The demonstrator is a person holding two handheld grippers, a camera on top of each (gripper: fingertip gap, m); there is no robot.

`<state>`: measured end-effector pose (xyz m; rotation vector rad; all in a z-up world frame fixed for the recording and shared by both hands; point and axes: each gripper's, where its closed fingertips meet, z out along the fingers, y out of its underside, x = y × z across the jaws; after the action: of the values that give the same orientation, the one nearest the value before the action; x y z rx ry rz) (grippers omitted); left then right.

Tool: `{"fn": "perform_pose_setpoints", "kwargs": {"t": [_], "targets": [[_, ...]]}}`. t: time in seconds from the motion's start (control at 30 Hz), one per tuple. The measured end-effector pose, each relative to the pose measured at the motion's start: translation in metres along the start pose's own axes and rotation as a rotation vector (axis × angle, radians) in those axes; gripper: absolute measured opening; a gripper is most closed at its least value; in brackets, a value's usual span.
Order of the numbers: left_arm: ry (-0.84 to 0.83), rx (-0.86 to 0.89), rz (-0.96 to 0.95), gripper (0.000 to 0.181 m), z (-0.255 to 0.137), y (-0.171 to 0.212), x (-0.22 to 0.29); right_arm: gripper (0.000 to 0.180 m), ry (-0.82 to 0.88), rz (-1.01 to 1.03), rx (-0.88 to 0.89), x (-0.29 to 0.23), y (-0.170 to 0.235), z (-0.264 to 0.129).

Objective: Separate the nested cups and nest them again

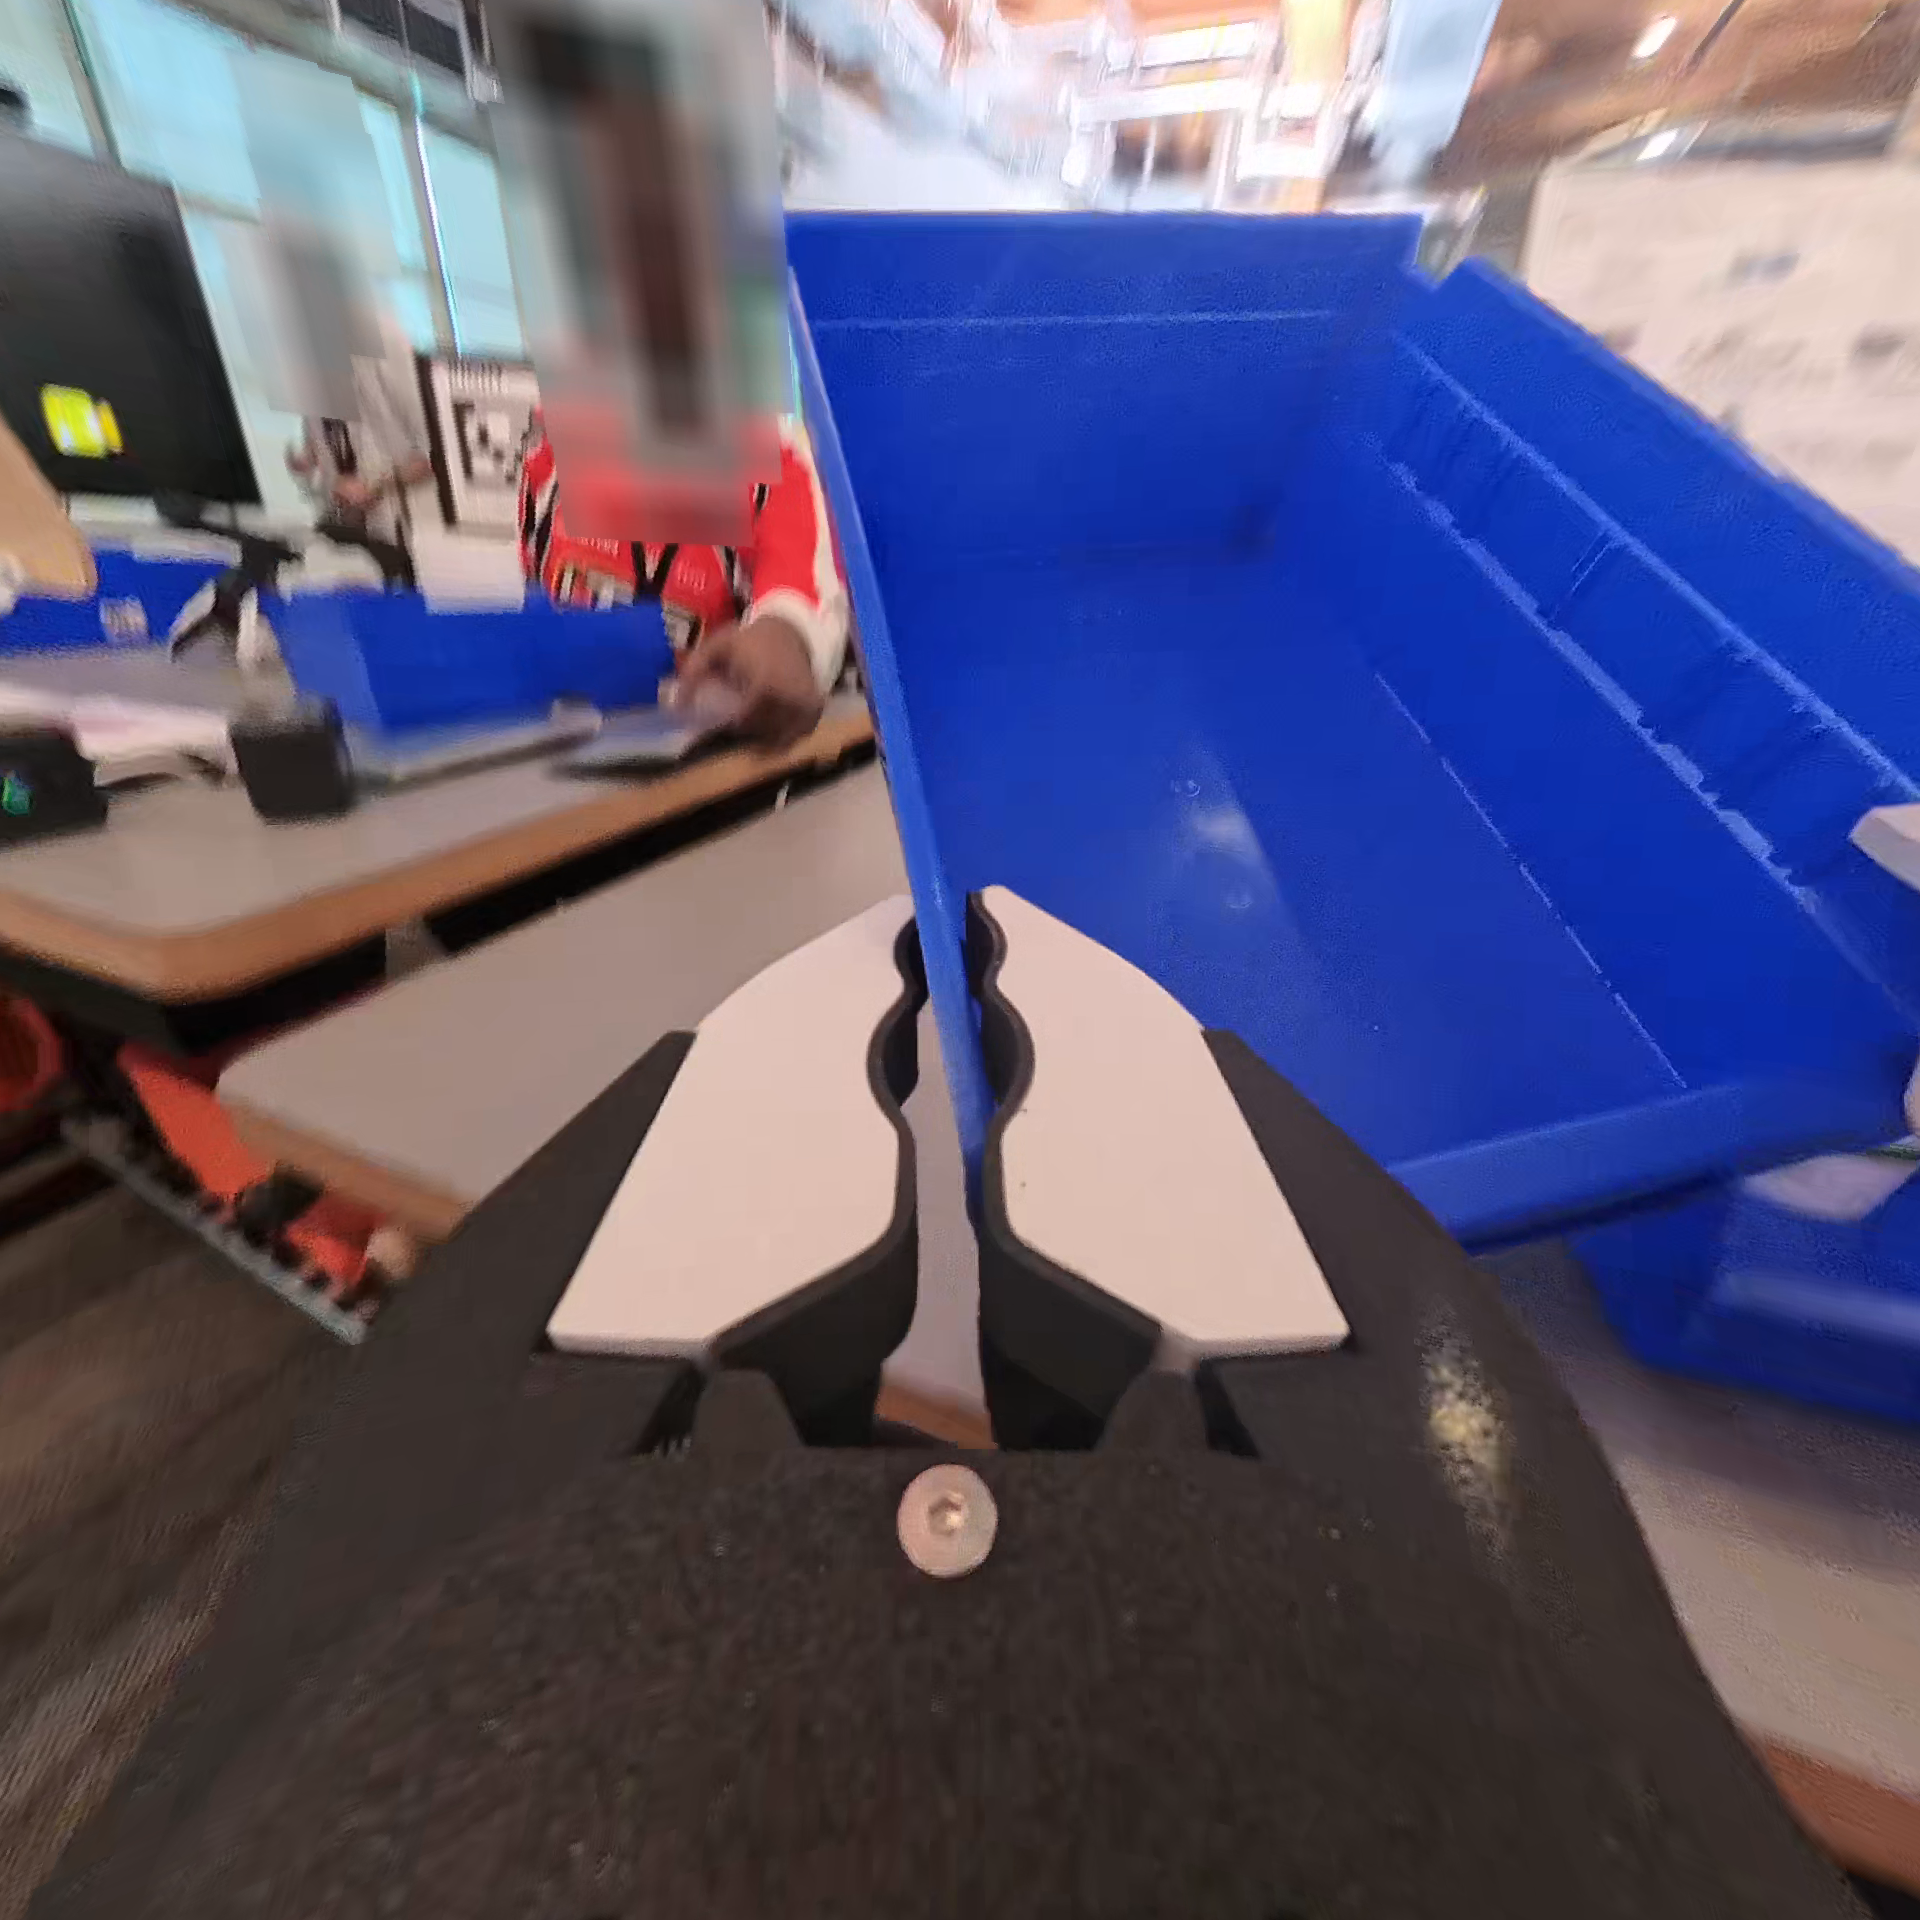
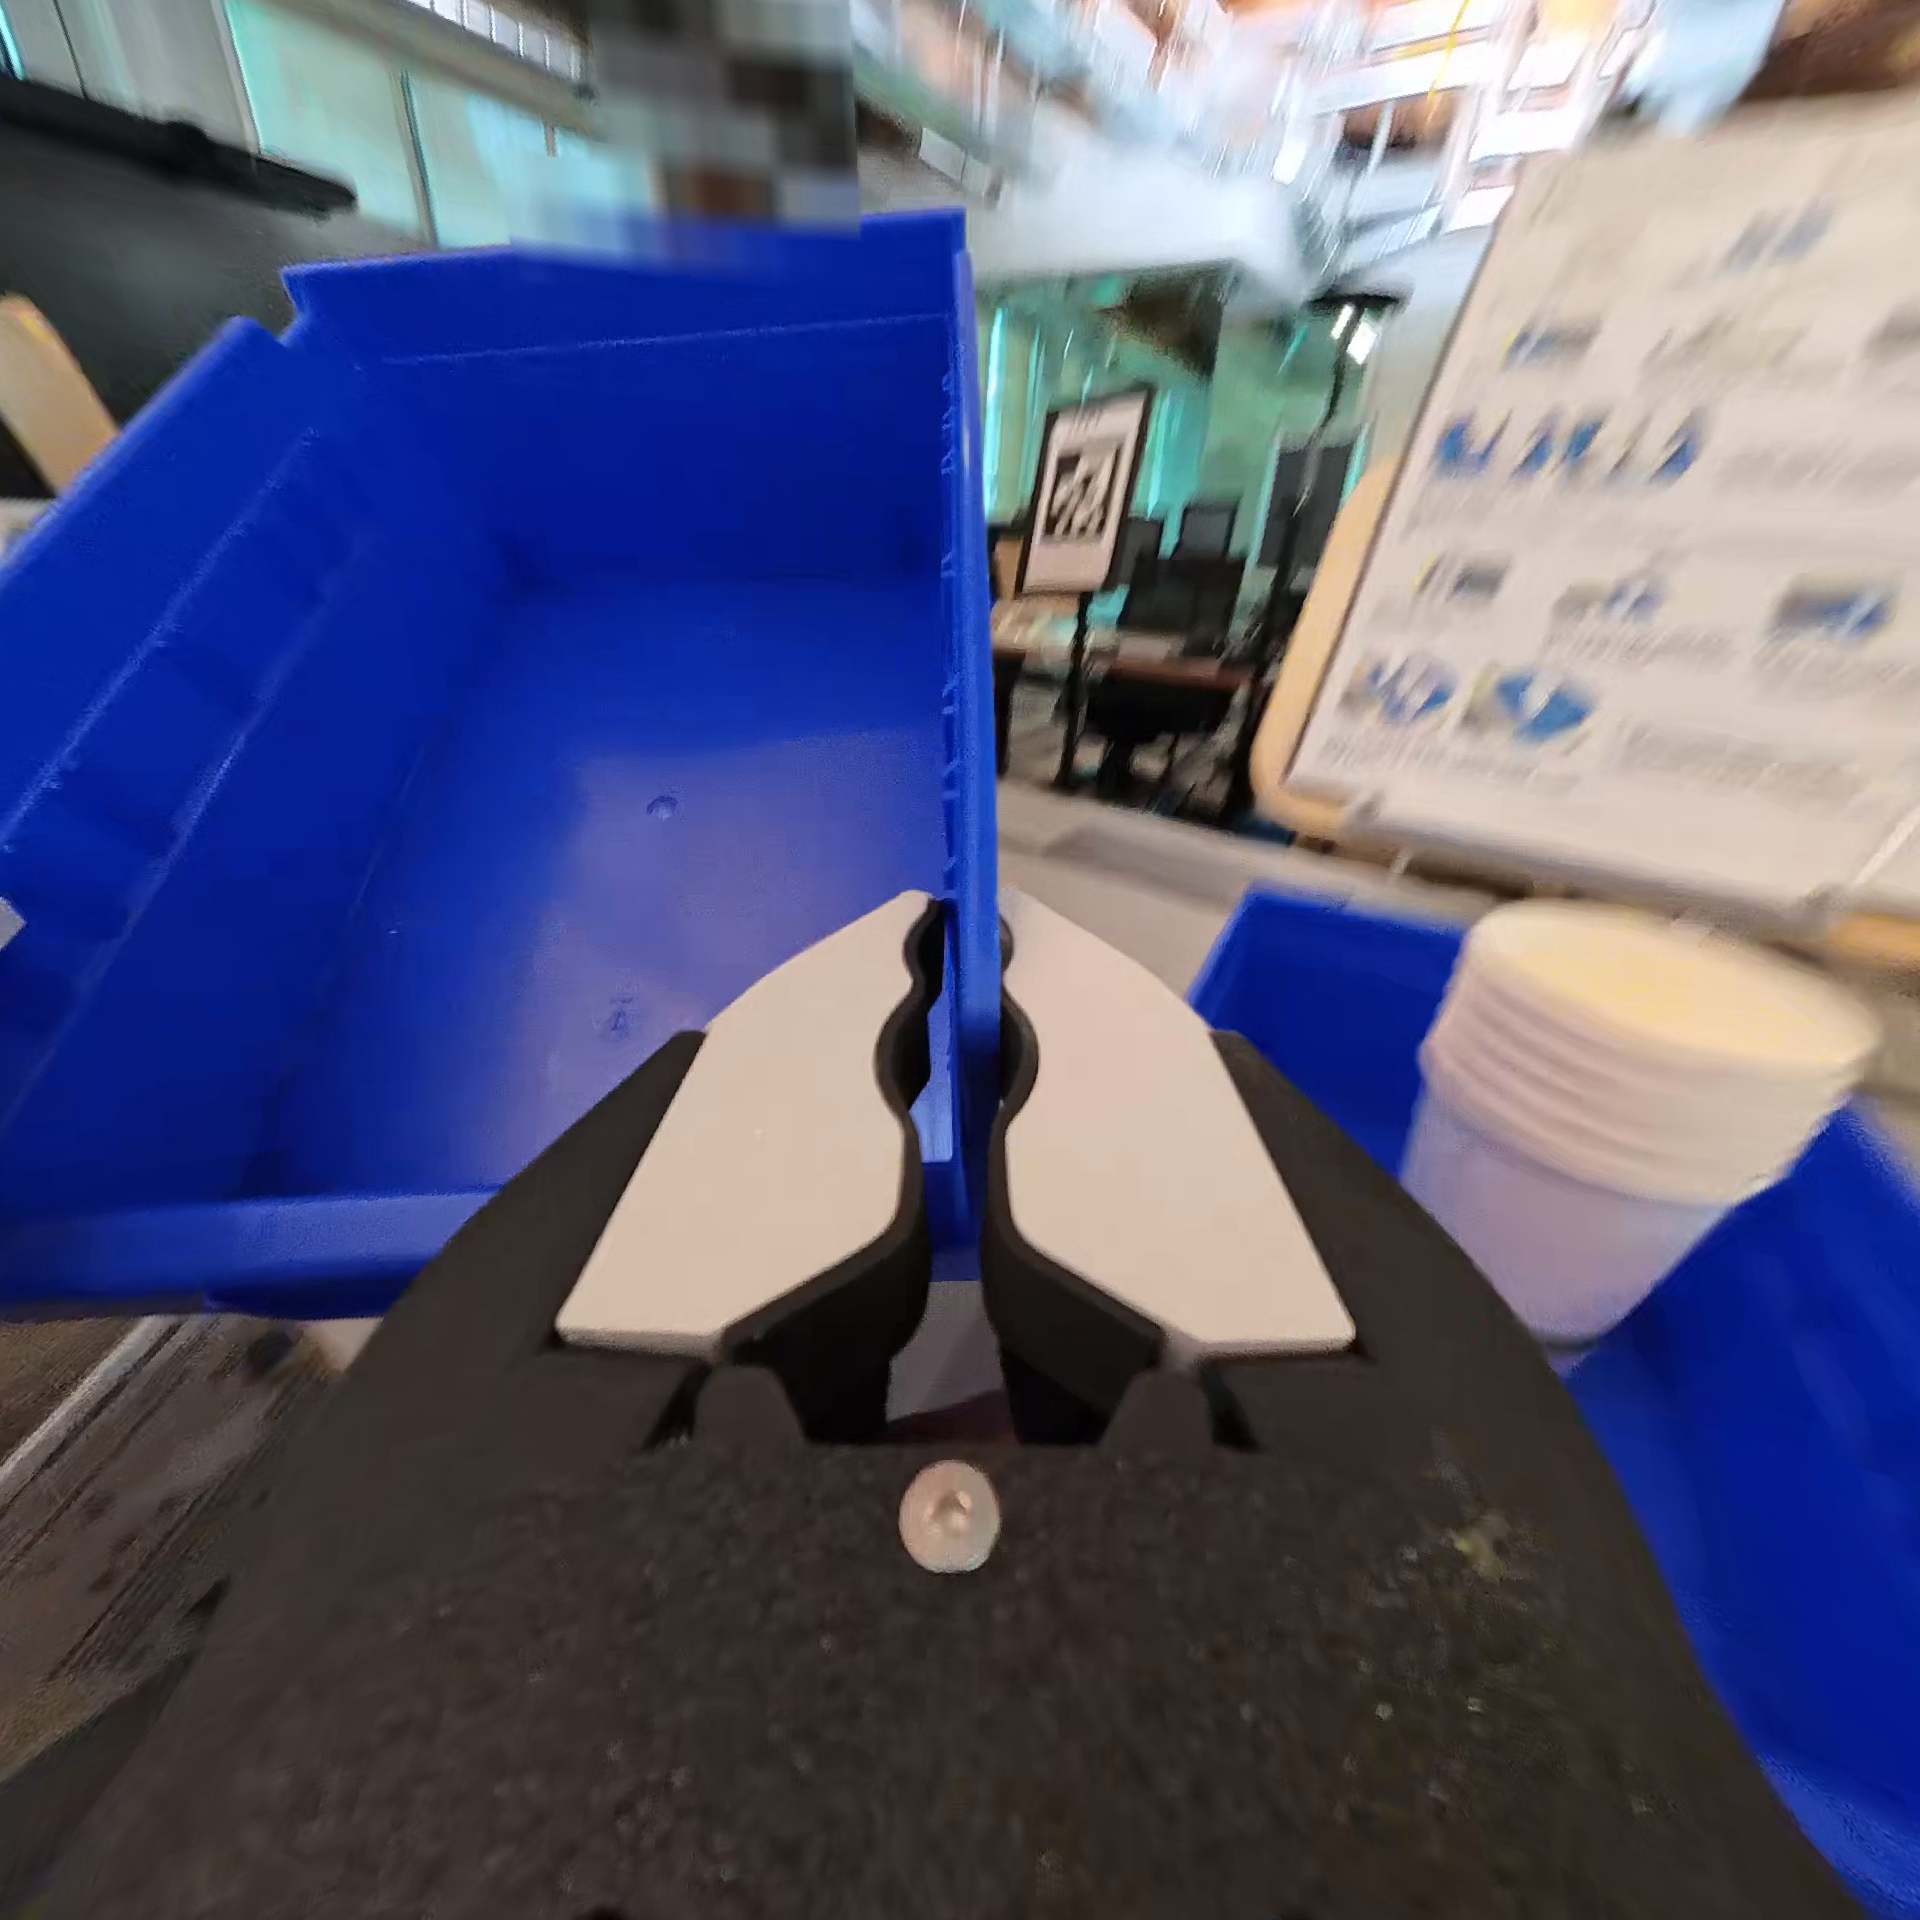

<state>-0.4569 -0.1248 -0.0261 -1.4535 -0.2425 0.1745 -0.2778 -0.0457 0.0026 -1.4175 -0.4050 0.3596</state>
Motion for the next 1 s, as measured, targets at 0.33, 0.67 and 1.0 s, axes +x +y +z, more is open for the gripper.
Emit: {"fn": "perform_pose_setpoints", "kwargs": {"t": [0.33,0.67,1.0], "targets": [[0.445,0.111,-0.036,0.006,0.048,-0.124,0.244,0.005,0.374,-0.078,0.088,0.228,-0.128,-0.09],[0.766,-0.266,-0.118,0.005,0.021,0.009,0.539,0.004,0.662,0.047,-0.312,0.47,-0.008,-0.226],[0.859,-0.541,0.045,0.019,-0.006,0.132,0.611,0.005,0.574,0.252,-0.513,0.543,0.122,-0.246]]}}
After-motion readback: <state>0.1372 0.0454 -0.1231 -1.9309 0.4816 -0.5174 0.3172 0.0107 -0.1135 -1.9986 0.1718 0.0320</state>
